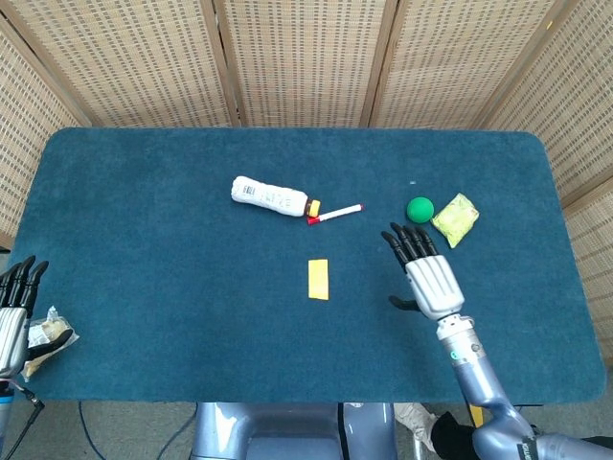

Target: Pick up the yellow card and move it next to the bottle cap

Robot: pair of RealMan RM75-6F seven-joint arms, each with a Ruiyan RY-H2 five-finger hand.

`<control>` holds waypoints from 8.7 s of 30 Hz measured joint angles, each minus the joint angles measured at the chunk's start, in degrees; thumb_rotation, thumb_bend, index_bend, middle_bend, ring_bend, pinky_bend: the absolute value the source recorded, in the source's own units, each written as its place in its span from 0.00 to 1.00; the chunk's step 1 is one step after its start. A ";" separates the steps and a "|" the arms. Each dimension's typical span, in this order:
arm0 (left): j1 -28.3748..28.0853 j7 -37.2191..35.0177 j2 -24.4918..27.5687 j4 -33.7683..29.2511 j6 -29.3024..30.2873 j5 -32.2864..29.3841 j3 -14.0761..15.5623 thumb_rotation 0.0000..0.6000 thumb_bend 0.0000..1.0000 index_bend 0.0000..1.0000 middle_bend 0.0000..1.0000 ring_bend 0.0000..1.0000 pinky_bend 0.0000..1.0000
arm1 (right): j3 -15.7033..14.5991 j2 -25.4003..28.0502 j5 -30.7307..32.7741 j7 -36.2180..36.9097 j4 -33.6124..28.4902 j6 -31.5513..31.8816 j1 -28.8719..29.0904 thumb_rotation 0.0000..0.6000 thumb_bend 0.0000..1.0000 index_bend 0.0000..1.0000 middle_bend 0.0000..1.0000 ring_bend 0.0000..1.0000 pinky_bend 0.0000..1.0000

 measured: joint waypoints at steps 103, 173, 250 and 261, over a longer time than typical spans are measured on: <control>-0.81 -2.22 0.39 1.03 -2.24 -2.16 -0.45 1.00 0.04 0.00 0.00 0.00 0.07 | 1.73 -33.44 16.05 -11.98 30.96 -6.94 14.67 1.00 0.38 0.50 0.02 0.00 0.00; -1.38 -2.21 0.23 1.54 -3.57 -3.93 -0.95 1.00 0.05 0.00 0.00 0.00 0.07 | 4.17 -33.71 17.86 -13.17 33.32 -9.13 18.57 1.00 0.57 0.61 0.08 0.00 0.02; -0.29 0.96 -0.26 -0.65 0.58 0.69 0.25 1.00 0.05 0.00 0.00 0.00 0.07 | -7.34 12.45 8.65 21.29 -24.23 -0.66 -8.42 1.00 0.54 0.62 0.09 0.00 0.01; -0.14 1.10 -0.24 -0.91 1.00 1.00 0.21 1.00 0.05 0.00 0.00 0.00 0.07 | -10.02 16.23 4.82 26.97 -24.91 -2.97 -9.40 1.00 0.54 0.62 0.08 0.00 0.01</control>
